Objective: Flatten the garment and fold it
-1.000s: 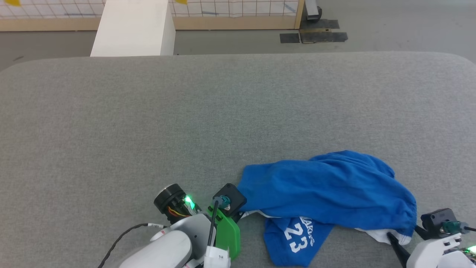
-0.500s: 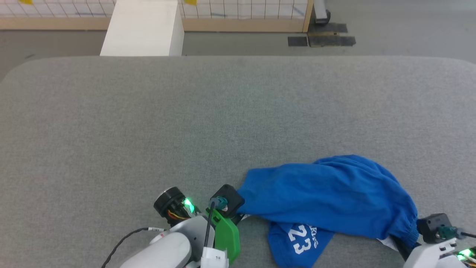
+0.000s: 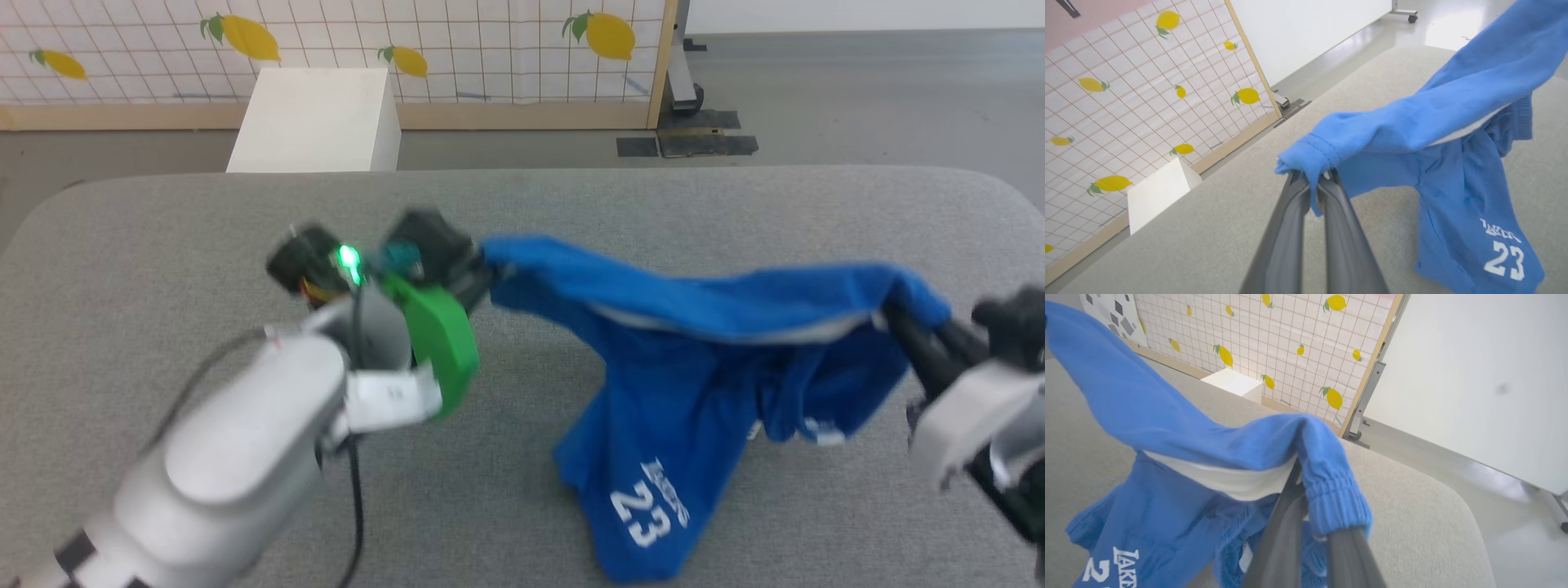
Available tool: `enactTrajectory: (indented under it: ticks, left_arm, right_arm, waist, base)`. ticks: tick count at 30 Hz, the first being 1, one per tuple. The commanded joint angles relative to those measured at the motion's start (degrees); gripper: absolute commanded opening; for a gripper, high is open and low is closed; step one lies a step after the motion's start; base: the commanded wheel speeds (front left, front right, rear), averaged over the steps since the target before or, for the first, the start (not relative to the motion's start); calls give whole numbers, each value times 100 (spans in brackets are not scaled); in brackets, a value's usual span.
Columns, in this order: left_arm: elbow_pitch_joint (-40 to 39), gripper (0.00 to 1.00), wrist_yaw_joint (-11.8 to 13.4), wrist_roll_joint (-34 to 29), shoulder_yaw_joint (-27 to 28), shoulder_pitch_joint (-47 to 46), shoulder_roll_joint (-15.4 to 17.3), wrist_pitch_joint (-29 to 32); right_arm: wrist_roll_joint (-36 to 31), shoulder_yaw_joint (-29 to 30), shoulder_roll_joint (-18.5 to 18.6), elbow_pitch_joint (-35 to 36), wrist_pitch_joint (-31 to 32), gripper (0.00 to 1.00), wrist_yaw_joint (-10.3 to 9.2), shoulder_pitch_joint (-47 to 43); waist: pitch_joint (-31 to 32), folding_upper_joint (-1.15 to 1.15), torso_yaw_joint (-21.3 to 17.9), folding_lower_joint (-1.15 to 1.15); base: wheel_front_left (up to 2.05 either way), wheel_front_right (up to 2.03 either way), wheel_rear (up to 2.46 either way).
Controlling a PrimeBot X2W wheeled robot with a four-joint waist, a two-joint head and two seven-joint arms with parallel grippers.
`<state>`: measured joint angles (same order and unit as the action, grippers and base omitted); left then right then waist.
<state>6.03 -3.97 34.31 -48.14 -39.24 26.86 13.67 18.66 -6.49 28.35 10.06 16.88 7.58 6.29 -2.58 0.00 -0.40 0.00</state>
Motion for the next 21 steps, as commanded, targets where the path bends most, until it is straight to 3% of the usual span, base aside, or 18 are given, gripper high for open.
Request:
enactTrajectory:
  ticks: [1,12,21]
  left_arm:
    - [38,0,-55,4,118,-324,23,-65]
    - [1321,0,-274,-18,666,-2547,-194,-387]
    - [2647,0,-336,-168,837,-4488,-260,-781]
  right_arm:
    - [46,-69,6,-48,-86,0,-9,418]
    - [567,-1342,-22,-1619,-352,0,-9,3738]
    - [1032,-1669,-99,-3364,-684,0,-9,6462]
  waist:
    - [-41,0,16,0]
    - [-857,0,109,0]
    - [-2141,0,288,0]
  base:
    - [0,0,0]
    - [0,0,0]
    - [0,0,0]
